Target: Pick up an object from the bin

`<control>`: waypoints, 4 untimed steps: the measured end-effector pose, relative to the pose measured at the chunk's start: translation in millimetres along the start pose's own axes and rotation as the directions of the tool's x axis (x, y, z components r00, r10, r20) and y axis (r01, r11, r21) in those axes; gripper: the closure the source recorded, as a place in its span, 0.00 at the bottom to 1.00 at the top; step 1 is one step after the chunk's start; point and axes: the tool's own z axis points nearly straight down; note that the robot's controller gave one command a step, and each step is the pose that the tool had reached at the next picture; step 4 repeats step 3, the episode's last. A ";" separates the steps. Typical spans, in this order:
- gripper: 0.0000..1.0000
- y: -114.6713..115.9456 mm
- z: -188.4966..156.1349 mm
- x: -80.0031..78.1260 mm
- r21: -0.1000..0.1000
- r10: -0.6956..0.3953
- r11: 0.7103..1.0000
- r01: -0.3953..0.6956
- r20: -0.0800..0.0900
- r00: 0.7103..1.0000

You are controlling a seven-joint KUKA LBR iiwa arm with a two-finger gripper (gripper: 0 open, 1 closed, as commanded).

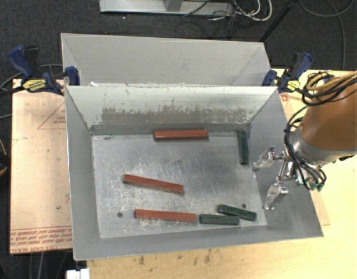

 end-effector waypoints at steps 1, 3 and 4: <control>1.00 14.8 83.2 12.2 0.001 -0.003 1.000 0.003 0.011 1.000; 1.00 18.0 -50.0 3.4 0.001 -0.057 0.998 0.057 0.002 0.998; 1.00 18.0 -50.0 3.4 0.001 -0.057 0.998 0.057 0.002 0.998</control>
Offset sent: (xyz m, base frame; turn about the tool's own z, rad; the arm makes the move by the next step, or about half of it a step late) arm 0.0000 0.0000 0.0000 0.0000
